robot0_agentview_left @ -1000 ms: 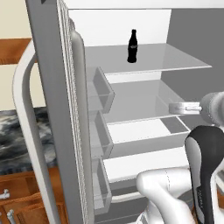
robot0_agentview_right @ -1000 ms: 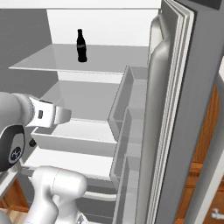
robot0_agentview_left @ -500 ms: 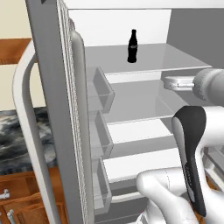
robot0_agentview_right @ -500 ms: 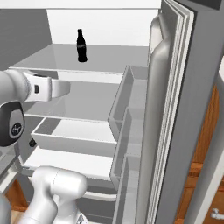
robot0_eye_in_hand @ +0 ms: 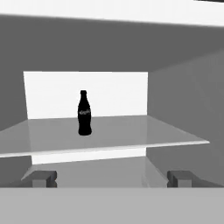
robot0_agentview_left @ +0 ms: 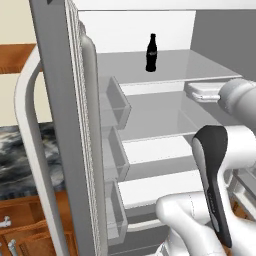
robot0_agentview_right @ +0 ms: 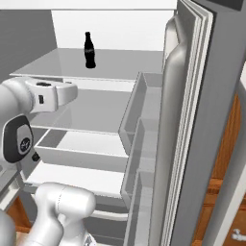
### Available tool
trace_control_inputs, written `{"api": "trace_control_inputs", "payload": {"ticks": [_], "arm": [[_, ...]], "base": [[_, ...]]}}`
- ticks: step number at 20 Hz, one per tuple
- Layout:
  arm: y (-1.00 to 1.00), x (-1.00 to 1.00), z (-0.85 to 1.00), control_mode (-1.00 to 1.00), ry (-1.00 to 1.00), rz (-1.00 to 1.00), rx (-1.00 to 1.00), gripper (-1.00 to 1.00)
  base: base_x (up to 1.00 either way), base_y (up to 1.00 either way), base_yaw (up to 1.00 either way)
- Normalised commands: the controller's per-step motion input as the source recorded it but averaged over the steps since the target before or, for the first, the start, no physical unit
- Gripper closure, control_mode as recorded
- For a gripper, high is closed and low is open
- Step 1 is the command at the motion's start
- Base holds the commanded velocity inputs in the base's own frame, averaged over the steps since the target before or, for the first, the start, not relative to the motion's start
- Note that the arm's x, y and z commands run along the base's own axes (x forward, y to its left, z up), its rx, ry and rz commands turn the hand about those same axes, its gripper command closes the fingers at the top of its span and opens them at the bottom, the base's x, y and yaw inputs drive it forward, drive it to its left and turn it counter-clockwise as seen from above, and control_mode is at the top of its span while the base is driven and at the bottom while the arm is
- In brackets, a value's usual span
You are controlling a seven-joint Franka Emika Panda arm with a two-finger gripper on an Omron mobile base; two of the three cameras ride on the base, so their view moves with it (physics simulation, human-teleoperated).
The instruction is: Open the fridge, grab two sodas, and place both sodas inside the bowl with ice on the dining counter.
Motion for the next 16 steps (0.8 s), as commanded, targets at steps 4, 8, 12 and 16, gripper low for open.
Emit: {"api": "trace_control_inputs", "payload": {"ticks": [4,8,12,16], "arm": [[0.02,0.32,0.05,-1.00,-0.06,0.00,0.00,-1.00],[0.00,0.42,0.15,-1.00,-0.03,0.00,0.00,-1.00],[0.08,0.50,0.14,-1.00,-0.01,0.00,0.00,-1.00],[0.24,0.58,0.06,-1.00,0.00,0.00,0.00,-1.00]], "base": [[0.00,0.00,0.00],[0.00,0.00,0.00],[0.00,0.00,0.00],[0.00,0.00,0.00]]}}
